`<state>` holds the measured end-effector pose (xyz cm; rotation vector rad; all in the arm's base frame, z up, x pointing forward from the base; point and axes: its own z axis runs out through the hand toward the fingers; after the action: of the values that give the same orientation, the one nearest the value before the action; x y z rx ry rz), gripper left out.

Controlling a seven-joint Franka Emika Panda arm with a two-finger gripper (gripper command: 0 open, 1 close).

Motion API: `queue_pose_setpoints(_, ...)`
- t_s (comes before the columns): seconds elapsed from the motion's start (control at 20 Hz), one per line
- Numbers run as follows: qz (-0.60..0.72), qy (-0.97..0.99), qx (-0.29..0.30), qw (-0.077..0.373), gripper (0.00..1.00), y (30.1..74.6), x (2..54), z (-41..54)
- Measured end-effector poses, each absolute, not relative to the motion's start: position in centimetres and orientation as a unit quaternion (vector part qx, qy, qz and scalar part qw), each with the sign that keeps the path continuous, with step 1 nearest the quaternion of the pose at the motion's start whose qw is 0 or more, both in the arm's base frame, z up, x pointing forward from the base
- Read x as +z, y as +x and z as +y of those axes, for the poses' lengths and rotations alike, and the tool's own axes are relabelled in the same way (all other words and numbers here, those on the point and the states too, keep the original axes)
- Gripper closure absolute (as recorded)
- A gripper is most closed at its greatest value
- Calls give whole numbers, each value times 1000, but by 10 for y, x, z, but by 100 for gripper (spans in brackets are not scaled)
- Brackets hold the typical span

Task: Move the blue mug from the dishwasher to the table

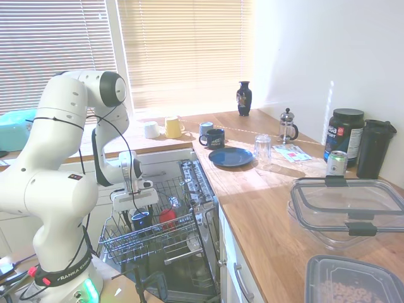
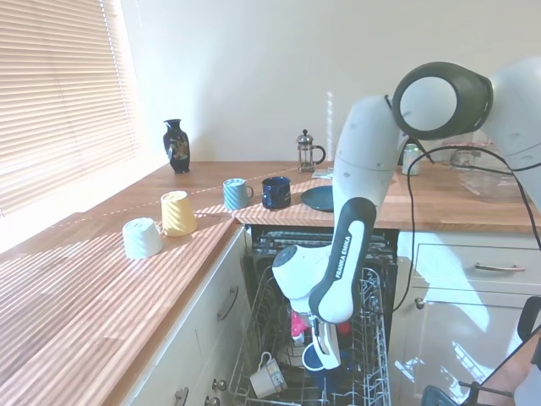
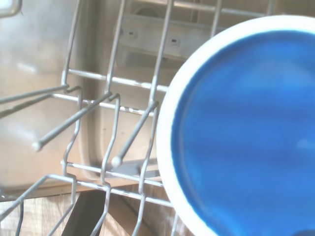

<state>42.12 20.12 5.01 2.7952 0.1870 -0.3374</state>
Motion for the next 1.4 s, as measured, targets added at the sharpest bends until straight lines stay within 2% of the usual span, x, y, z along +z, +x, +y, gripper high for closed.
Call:
queue_pose_setpoints(0.7,64,977,-124,162,100,437,56,197)
queue_pose_setpoints(1.05,80,971,-147,168,100,442,60,200)
queue_pose_setpoints(1.4,86,969,-167,163,100,438,34,204)
